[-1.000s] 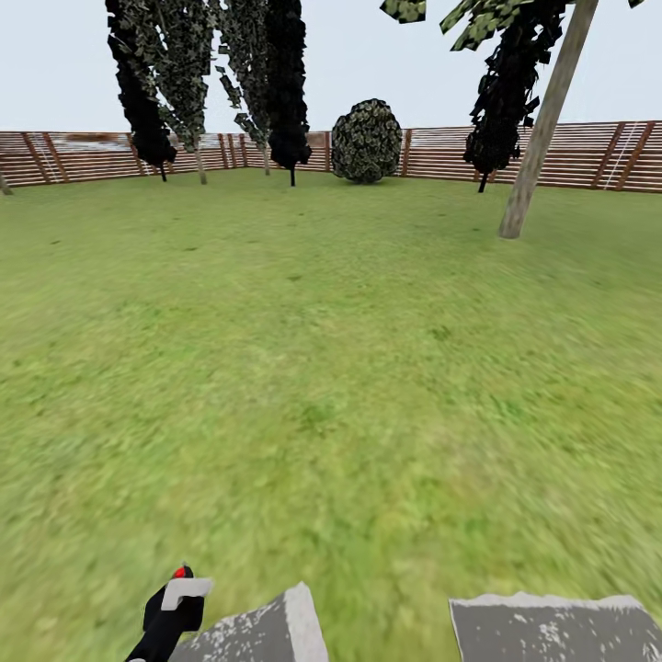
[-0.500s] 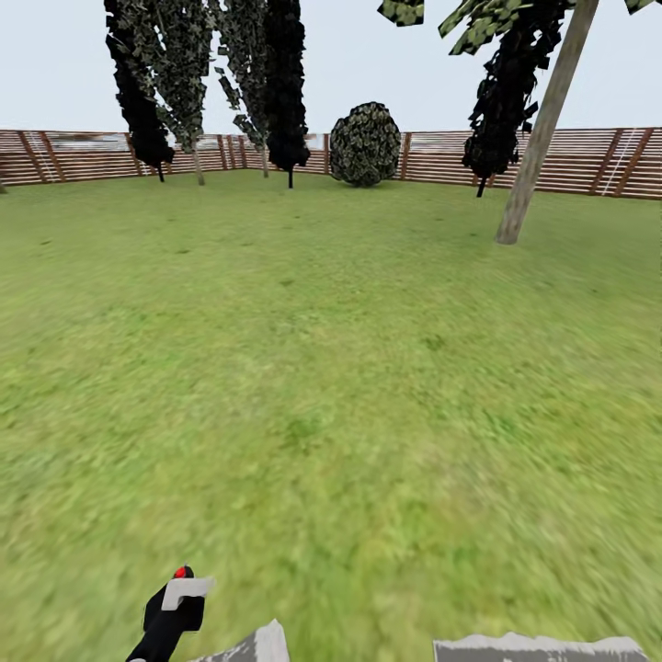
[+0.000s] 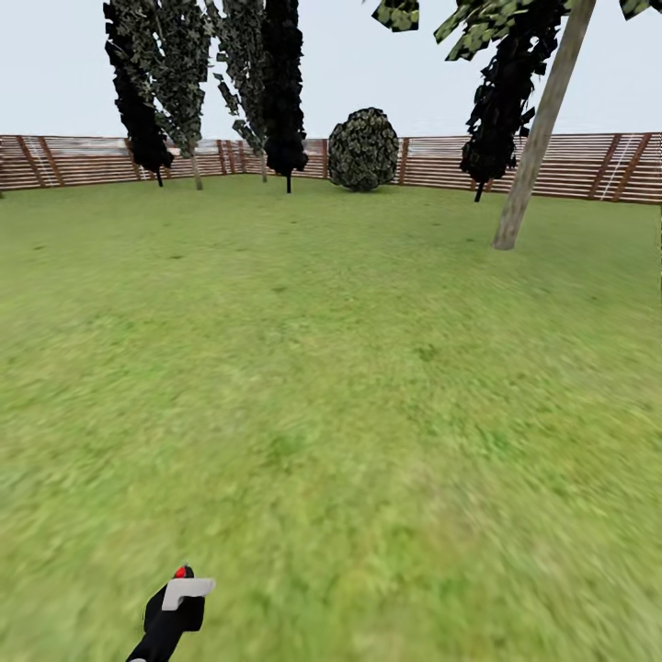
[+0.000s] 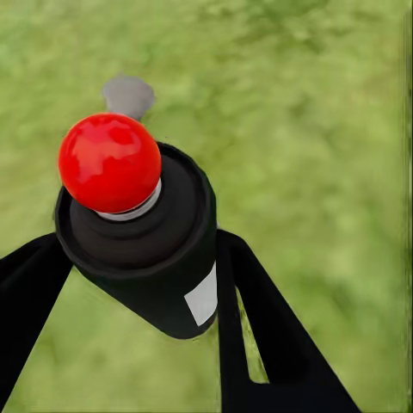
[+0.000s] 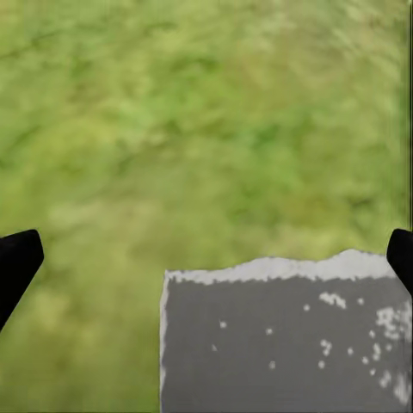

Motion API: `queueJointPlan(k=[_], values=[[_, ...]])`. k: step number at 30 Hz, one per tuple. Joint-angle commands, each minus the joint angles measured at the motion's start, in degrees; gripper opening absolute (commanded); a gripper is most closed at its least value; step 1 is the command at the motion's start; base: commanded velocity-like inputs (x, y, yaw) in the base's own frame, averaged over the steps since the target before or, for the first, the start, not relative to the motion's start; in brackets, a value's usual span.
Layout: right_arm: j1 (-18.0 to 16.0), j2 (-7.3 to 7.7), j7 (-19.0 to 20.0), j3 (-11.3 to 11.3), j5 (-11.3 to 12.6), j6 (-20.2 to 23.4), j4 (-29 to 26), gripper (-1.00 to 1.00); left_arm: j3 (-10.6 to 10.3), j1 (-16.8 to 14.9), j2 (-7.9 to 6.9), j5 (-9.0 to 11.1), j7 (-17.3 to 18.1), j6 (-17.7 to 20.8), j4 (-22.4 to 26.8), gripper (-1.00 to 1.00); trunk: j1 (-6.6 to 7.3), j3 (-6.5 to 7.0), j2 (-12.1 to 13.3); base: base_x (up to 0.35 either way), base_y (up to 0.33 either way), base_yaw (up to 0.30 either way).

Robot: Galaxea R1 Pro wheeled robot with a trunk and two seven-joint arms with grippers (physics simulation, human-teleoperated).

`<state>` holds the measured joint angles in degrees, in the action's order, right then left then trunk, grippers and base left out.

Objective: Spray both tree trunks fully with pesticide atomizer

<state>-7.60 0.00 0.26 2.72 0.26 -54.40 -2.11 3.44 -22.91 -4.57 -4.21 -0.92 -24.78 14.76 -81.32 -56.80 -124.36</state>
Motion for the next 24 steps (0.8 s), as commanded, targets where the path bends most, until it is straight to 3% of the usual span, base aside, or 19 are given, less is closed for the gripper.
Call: queueJointPlan(k=[1, 24], values=[[0.0, 0.0, 0.0, 0.0, 0.0, 0.0, 0.0, 1.0, 0.0, 0.0, 0.0, 0.0, 0.0, 0.0, 0.0, -1.0, -0.01, 0.0, 0.0, 0.232, -0.197, 0.0], [0.0, 0.0, 0.0, 0.0, 0.0, 0.0, 0.0, 1.0, 0.0, 0.0, 0.0, 0.0, 0.0, 0.0, 0.0, -1.0, -0.01, 0.0, 0.0, 0.232, -0.197, 0.0]])
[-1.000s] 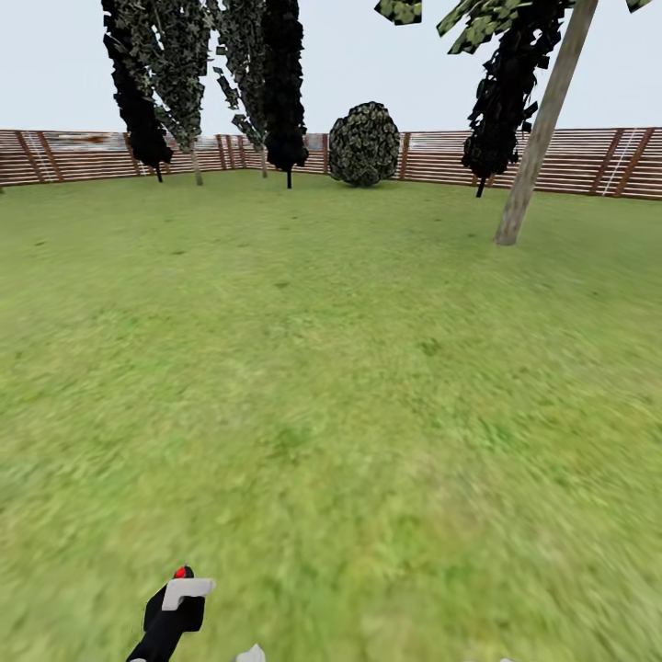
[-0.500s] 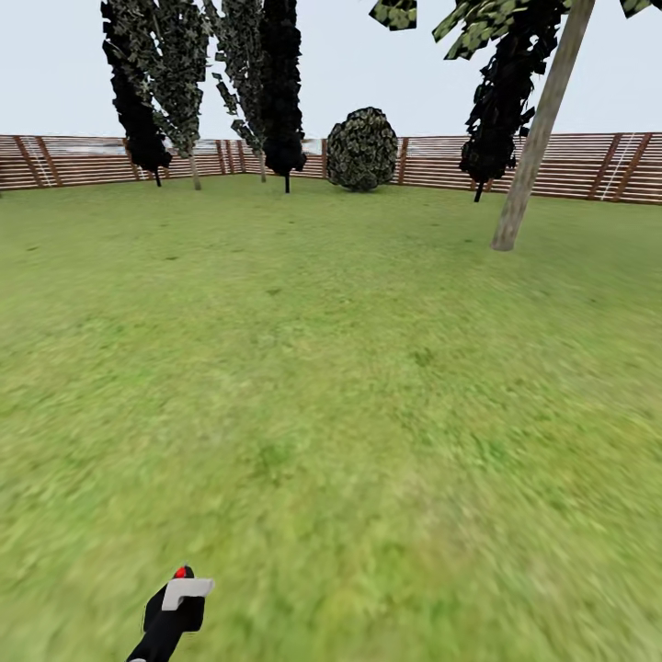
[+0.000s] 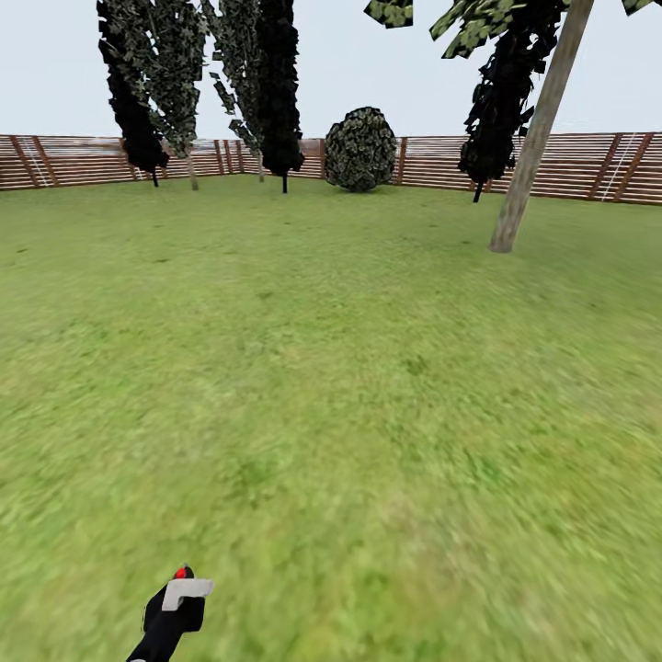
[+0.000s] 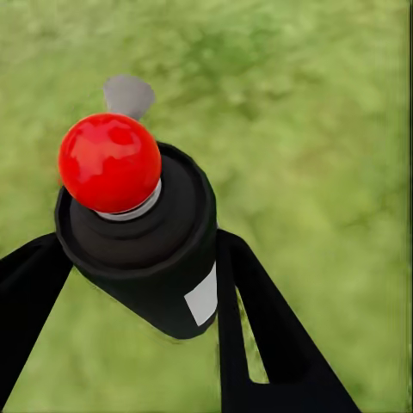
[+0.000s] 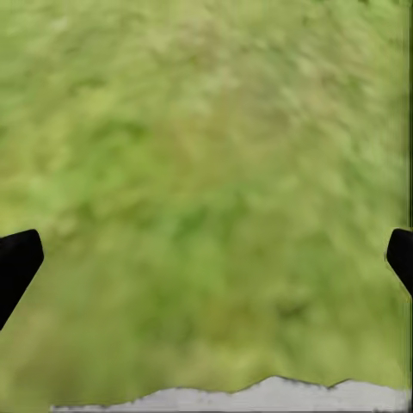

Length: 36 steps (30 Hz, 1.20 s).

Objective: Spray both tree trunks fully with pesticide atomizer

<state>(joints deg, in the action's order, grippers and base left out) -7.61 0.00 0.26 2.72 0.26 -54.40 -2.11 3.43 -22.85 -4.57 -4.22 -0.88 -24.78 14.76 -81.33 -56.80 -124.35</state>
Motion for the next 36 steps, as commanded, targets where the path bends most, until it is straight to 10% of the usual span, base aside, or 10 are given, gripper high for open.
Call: queueJointPlan(k=[1, 36], values=[[0.0, 0.0, 0.0, 0.0, 0.0, 0.0, 0.0, 1.0, 0.0, 0.0, 0.0, 0.0, 0.0, 0.0, 0.0, -1.0, 0.0, 0.0, 0.0, 0.231, -0.197, 0.0], [0.0, 0.0, 0.0, 0.0, 0.0, 0.0, 0.0, 1.0, 0.1, 0.0, 0.0, 0.0, 0.0, 0.0, -0.1, -1.0, 0.0, 0.0, 0.0, 0.231, -0.197, 0.0]])
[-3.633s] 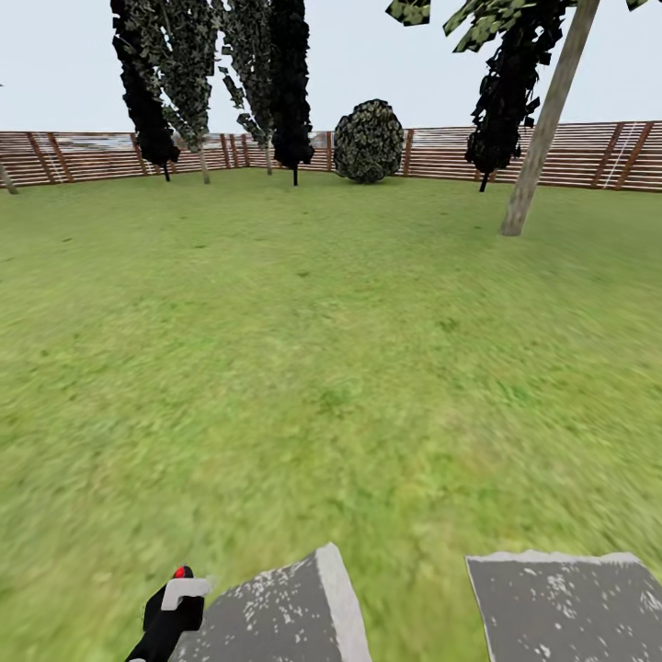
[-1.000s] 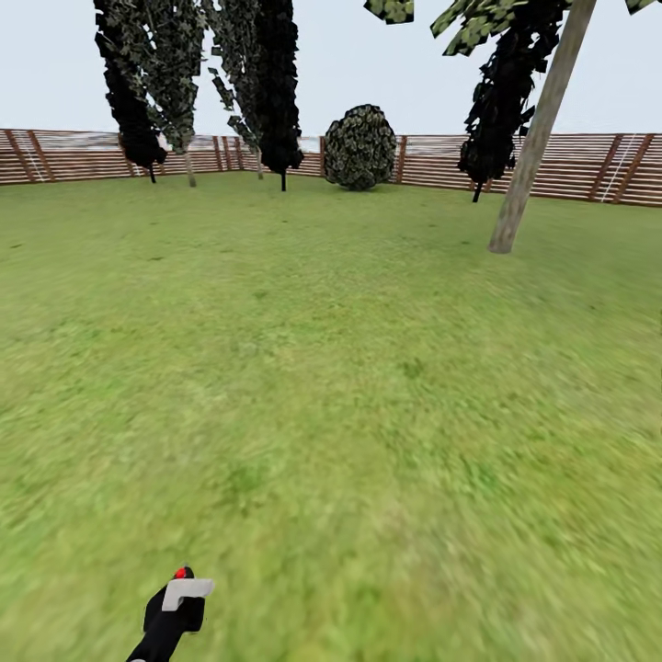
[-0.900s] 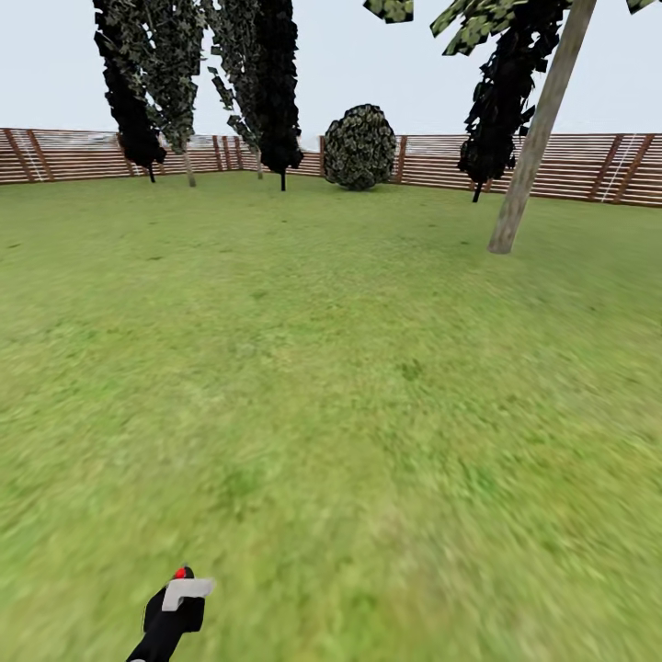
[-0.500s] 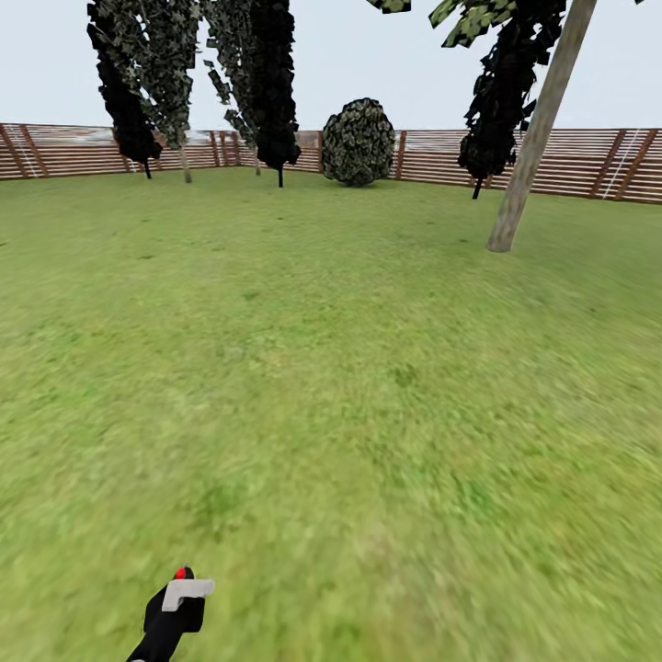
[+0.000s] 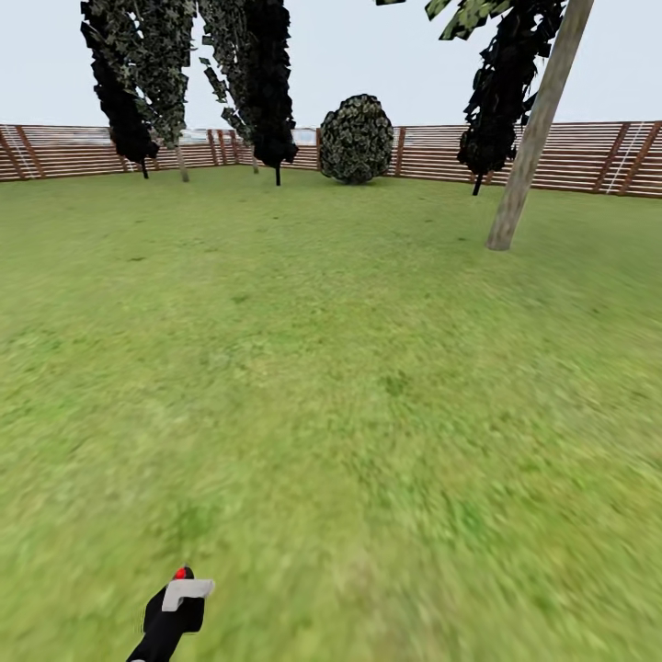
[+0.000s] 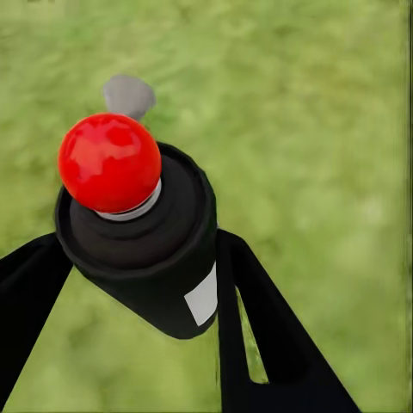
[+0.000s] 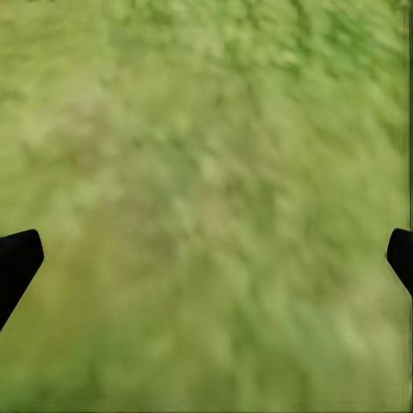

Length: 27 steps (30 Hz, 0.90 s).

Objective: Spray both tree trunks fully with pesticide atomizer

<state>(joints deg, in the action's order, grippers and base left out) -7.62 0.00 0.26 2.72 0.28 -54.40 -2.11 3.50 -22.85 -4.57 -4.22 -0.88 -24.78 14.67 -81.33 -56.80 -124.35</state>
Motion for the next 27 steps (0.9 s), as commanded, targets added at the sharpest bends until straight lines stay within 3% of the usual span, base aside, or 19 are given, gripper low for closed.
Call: queueJointPlan(k=[1, 17, 22, 27], values=[[0.0, 0.0, 0.0, 0.0, 0.0, 0.0, 0.0, 1.0, 0.0, 0.0, 0.0, 0.0, 0.0, 0.0, 0.0, -1.0, 0.0, 0.0, 0.0, 0.231, -0.197, 0.0], [0.0, 0.25, -0.3, 0.2, 0.2, -0.1, -0.6, 1.0, 0.0, 0.0, -0.06, 0.0, 0.0, 0.0, 0.0, -1.0, 0.0, 0.0, 0.0, 0.231, -0.196, 0.0], [0.0, 0.86, -0.4, 0.3, 0.2, -0.2, -8.7, 1.0, 0.0, 0.0, -0.09, 0.0, 0.0, 0.0, 0.0, -1.0, 0.0, 0.0, 0.0, 0.231, -0.196, 0.0], [-0.2, 0.59, -0.2, 0.3, 0.1, -0.2, -12.0, 1.0, -0.1, 0.0, -0.01, -0.1, 0.0, 0.0, 0.0, -1.0, 0.0, 0.0, 0.0, 0.231, -0.196, 0.0]])
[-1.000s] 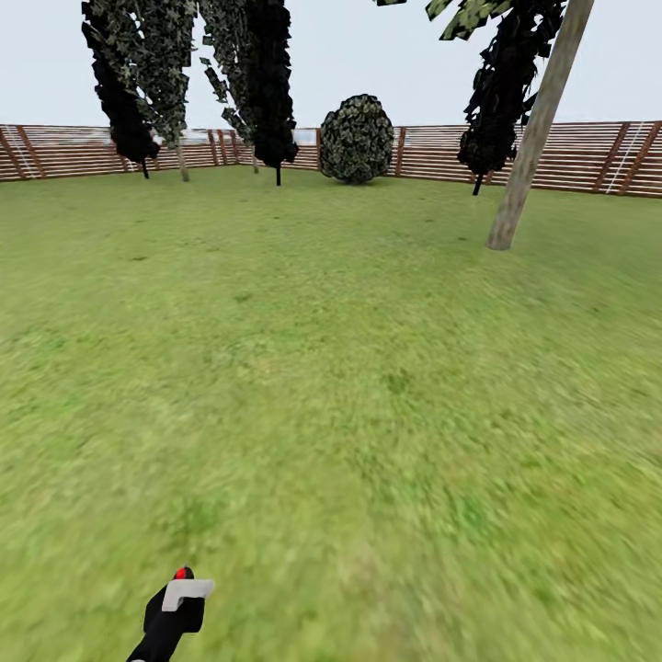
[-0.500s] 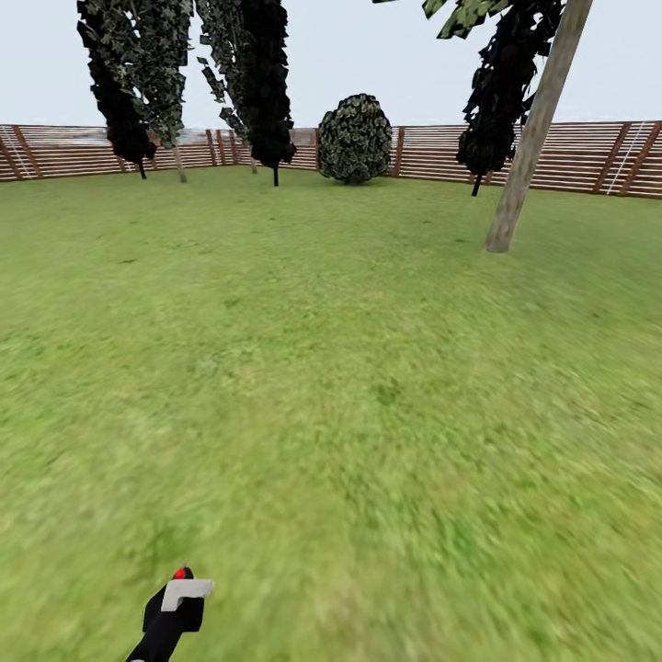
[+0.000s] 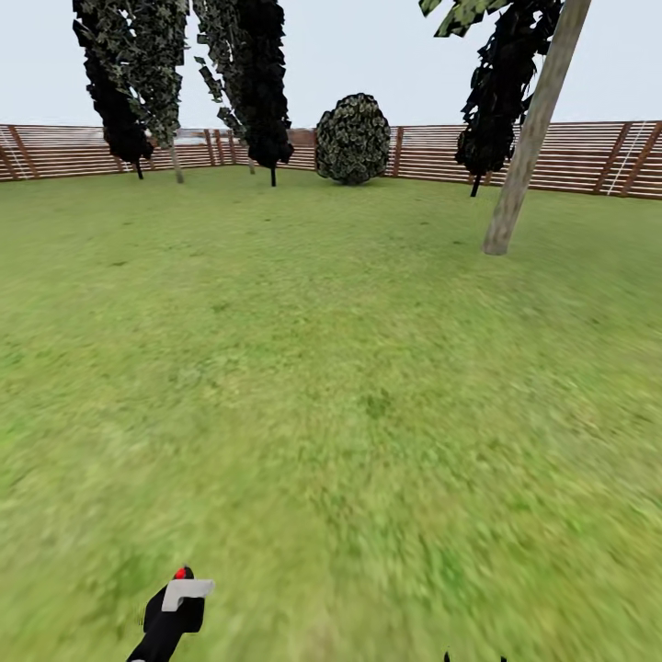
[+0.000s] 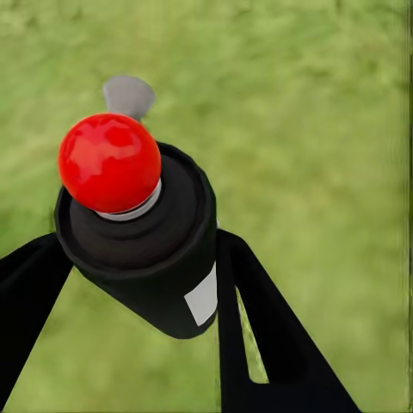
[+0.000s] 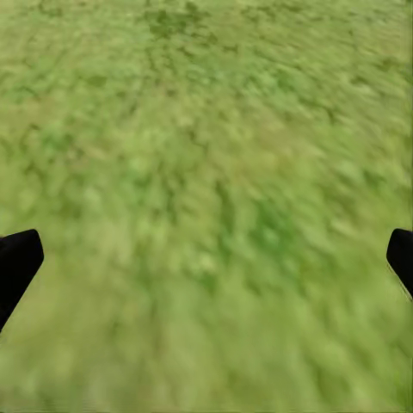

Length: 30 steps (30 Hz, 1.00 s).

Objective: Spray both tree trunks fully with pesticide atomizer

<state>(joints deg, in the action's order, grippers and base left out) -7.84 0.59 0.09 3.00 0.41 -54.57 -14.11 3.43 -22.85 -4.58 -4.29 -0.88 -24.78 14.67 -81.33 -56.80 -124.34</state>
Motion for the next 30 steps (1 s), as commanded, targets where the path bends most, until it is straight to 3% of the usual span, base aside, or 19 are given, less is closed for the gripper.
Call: queueJointPlan(k=[1, 7, 30], values=[[0.0, -0.04, -0.1, 0.0, 0.0, 0.0, -0.1, 1.0, 0.0, 0.0, 0.0, 0.0, 0.0, 0.0, 0.0, -1.0, 0.0, 0.0, 0.0, 0.231, -0.196, 0.0], [0.0, 0.02, 0.1, -0.1, 0.0, 0.0, 0.0, 1.0, 0.0, 0.0, 0.01, 0.0, 0.0, 0.0, 0.0, -1.0, 0.0, 0.0, 0.0, 0.231, -0.196, -0.1], [0.0, 0.11, 0.3, -0.4, -0.1, -0.1, 0.0, 1.0, 0.0, 0.0, 0.06, 0.2, -0.1, 0.0, -0.1, -1.0, 0.0, 0.0, 0.0, 0.239, -0.191, -0.296]])
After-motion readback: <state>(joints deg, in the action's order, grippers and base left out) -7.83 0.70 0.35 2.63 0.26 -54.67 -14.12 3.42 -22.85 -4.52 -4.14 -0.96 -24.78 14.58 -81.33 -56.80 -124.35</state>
